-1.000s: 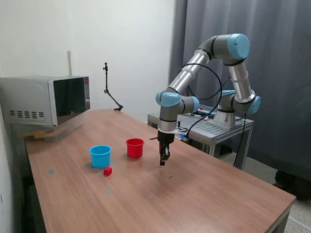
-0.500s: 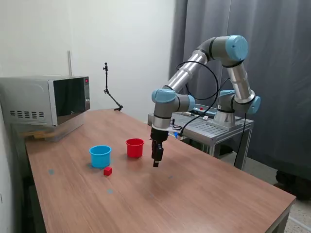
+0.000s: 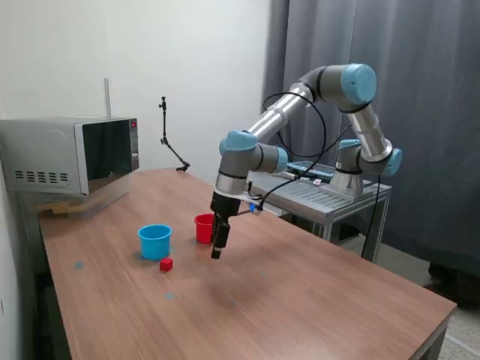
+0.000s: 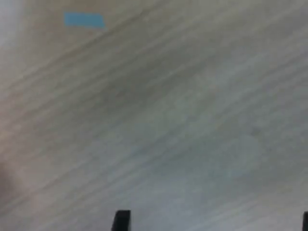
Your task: Place red objects in the red bin, and blue objects in the blue bin.
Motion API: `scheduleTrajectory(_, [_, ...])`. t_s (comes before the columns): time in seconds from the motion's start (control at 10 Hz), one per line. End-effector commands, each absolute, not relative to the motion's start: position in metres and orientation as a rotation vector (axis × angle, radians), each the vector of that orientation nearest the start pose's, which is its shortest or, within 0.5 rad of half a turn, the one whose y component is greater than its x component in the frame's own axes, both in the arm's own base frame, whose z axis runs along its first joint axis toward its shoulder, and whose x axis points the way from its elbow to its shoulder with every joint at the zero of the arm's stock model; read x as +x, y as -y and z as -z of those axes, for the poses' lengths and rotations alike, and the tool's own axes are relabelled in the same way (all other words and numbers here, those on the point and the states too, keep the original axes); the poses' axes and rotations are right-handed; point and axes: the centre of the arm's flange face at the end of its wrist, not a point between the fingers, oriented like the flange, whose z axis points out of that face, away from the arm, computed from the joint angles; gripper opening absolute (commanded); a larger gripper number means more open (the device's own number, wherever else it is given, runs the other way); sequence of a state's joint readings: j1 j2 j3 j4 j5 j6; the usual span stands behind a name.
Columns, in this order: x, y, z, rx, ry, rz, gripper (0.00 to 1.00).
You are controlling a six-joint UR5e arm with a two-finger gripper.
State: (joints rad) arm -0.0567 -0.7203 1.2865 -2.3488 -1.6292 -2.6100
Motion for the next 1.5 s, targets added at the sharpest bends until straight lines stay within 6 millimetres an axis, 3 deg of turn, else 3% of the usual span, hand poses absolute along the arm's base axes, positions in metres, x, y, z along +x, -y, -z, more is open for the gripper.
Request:
scheduleTrajectory(0.0, [-0.788,0.085,-0.163,-1.513,-2.939,-0.285,1.0])
scheduleTrajectory(0.6, [-0.82,0.085,-0.149,-1.192,-3.12,-0.293,1.0])
scheduleTrajectory(1.0, [-0.816,0.079,-0.133,-1.092,-3.085,-0.34,1.0])
scheduleTrajectory(1.4, [-0.819,0.066,-0.133,-1.063,-3.08,-0.384,1.0])
